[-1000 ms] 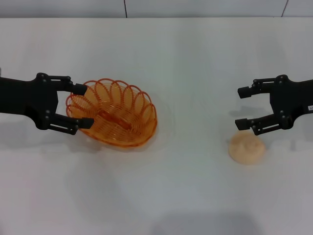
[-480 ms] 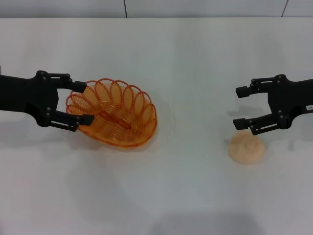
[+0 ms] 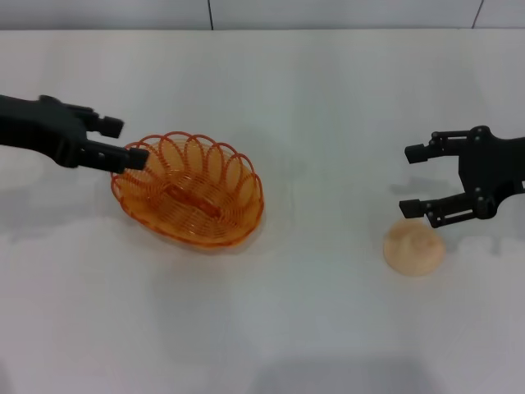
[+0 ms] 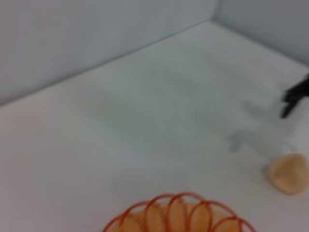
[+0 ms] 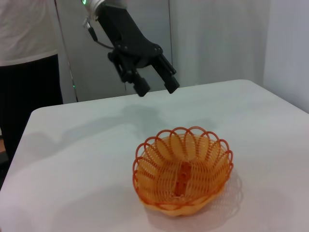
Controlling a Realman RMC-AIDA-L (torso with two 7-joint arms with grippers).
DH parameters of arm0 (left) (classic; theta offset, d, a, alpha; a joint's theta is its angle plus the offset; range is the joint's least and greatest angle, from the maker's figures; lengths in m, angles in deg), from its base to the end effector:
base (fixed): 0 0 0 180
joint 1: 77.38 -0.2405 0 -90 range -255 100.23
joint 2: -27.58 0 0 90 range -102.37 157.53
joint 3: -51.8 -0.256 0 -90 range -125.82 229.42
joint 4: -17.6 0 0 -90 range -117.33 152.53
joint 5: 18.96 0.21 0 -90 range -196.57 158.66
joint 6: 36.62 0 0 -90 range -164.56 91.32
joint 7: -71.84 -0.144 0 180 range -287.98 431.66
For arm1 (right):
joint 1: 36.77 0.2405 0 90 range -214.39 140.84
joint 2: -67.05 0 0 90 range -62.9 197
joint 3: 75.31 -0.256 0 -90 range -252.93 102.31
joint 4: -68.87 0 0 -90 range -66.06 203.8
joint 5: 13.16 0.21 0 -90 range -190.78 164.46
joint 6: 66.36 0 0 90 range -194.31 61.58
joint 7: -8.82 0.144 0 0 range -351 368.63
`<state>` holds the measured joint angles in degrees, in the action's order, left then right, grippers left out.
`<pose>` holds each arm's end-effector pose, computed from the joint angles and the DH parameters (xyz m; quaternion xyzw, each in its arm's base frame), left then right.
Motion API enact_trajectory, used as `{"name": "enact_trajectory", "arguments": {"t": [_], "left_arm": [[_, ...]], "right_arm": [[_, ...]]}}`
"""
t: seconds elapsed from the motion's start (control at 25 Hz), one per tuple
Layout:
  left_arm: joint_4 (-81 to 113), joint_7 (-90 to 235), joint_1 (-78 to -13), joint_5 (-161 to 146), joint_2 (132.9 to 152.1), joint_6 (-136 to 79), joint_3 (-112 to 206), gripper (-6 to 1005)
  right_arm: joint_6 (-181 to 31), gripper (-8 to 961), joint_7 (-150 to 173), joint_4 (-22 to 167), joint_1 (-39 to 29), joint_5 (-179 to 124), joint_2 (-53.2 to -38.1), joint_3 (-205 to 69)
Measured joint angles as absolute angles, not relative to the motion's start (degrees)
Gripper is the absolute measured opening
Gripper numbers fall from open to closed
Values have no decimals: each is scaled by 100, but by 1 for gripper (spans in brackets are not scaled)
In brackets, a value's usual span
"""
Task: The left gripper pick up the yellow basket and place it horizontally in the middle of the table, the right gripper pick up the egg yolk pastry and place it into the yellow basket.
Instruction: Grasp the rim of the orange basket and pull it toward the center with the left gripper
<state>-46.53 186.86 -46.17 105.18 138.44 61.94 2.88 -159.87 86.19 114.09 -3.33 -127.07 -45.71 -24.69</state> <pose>-0.2350 0.3517 0.0942 -0.9458 -0.2943 -0.0633 0.1222 0.2366 0.3504 0.0365 -0.9816 0.0703 0.1524 0.0912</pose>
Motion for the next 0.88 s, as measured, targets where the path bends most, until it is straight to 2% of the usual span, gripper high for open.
{"name": "enact_trajectory", "arguments": {"t": [0.2,0.32,0.52,0.88], "left_arm": [[-4854,20017,-4251,11514,13833,6236,281,842],[-4828,20392,-4058,12042,13821,6205,280,706],[-4765,20704,-3860,12769,13866,5965,287,713],[-3774,20676,-3490,13271,14059,5021,126,720]], "right_arm": [[-15987,841,8493,11413,-410,-12705,-4619,-2473],[-15988,841,8428,11414,-435,-12705,-4657,-2473],[-16011,841,8356,11414,-471,-12705,-4696,-2459],[-16030,841,8265,11414,-537,-12707,-4765,-2416]]}}
